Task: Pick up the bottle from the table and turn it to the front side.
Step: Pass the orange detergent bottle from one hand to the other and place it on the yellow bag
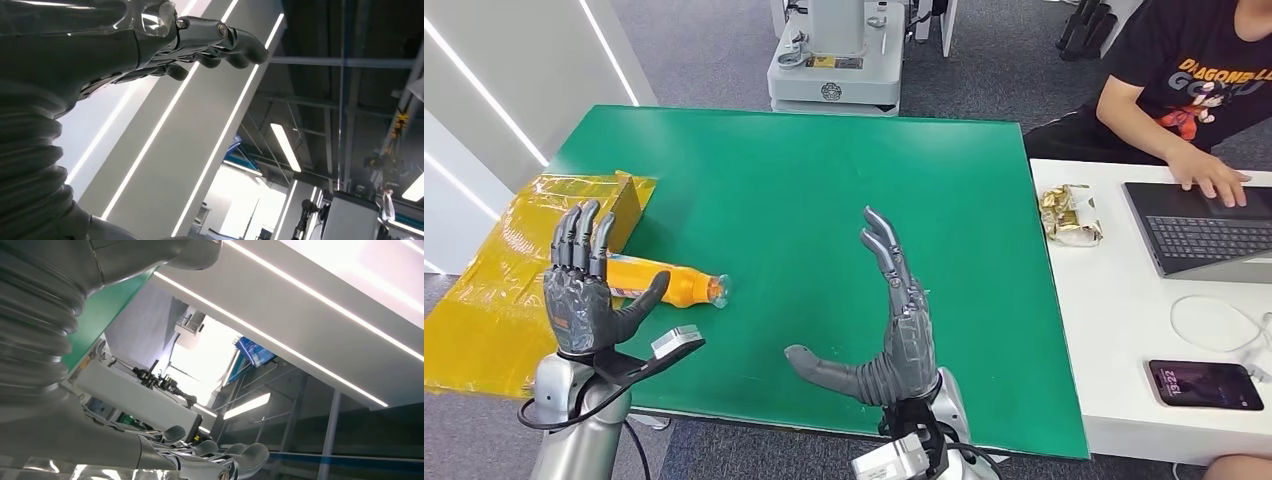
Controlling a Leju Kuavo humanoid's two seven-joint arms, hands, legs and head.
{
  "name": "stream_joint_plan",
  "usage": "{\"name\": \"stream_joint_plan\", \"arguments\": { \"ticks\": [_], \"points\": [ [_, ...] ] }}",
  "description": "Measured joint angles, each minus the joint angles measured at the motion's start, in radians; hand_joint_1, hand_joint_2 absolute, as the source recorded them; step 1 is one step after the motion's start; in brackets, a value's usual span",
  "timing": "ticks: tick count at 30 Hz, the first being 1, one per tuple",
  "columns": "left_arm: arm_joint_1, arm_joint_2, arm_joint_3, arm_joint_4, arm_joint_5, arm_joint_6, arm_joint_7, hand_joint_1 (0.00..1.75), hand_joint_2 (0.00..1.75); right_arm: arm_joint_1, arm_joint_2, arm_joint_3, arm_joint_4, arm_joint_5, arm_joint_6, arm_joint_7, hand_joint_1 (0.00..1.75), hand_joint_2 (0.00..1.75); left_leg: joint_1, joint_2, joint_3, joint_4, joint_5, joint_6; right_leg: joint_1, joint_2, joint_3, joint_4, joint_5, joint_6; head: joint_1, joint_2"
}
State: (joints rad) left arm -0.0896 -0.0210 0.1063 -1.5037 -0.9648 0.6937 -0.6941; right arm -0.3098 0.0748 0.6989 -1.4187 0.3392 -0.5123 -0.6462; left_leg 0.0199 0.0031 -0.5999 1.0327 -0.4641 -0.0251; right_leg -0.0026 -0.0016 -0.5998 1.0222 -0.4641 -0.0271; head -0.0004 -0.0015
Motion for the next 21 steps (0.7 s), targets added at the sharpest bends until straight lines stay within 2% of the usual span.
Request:
{"name": "stream_joint_plan", "arguments": {
  "ticks": [3,5,9,11,14,17,21],
  "points": [
    [0.001,-0.015,-0.004,-0.008,0.037,-0.001,-0.003,0.00,1.75,0.000,-0.002,0.000,0.000,-0.001,-0.001,0.000,0.00,1.75,0.000,0.000,0.000,0.000,0.000,0.000,0.000,0.000,0.000,0.000,0.000,0.000,0.000,0.000],
    [-0.004,-0.017,-0.023,0.001,0.120,-0.025,0.023,0.00,1.75,0.000,-0.004,0.000,0.000,-0.001,-0.004,0.000,0.00,1.75,0.000,0.000,0.000,0.000,0.000,0.000,0.000,0.000,0.000,0.000,0.000,0.000,0.000,0.000],
    [-0.037,-0.003,-0.170,0.056,0.587,-0.185,0.103,0.00,1.75,0.004,-0.010,0.000,0.000,-0.001,-0.019,-0.003,0.00,1.75,0.000,-0.001,0.000,0.001,0.000,0.000,0.000,0.000,0.000,0.000,0.000,0.000,0.000,0.000],
    [-0.052,-0.005,-0.251,0.069,0.735,-0.226,0.100,0.00,1.75,0.006,-0.012,0.001,0.000,-0.001,-0.022,-0.004,0.00,1.75,0.000,0.000,0.000,0.001,0.000,0.000,0.000,0.000,0.001,0.000,0.001,0.001,0.000,0.000],
    [-0.071,-0.009,-0.336,0.080,0.864,-0.269,0.086,0.00,1.75,0.008,-0.015,0.002,0.000,-0.001,-0.029,-0.004,0.00,1.75,0.000,0.001,0.000,0.002,0.000,0.000,-0.001,0.001,0.001,-0.001,0.001,0.001,0.000,0.000],
    [-0.077,-0.018,-0.387,0.080,1.047,-0.347,0.049,0.00,1.75,0.014,-0.017,0.004,-0.002,0.010,-0.048,0.001,0.00,1.75,-0.001,0.001,0.000,0.002,0.000,0.001,-0.001,0.001,0.001,-0.001,0.001,0.001,0.000,0.000],
    [-0.064,-0.056,-0.435,0.051,1.170,-0.365,0.004,0.00,1.75,0.033,-0.018,0.009,-0.018,0.057,-0.067,0.037,0.00,1.75,-0.001,0.001,0.000,0.002,-0.001,0.002,-0.001,0.001,0.001,-0.001,0.001,0.001,0.000,0.000]
  ]
}}
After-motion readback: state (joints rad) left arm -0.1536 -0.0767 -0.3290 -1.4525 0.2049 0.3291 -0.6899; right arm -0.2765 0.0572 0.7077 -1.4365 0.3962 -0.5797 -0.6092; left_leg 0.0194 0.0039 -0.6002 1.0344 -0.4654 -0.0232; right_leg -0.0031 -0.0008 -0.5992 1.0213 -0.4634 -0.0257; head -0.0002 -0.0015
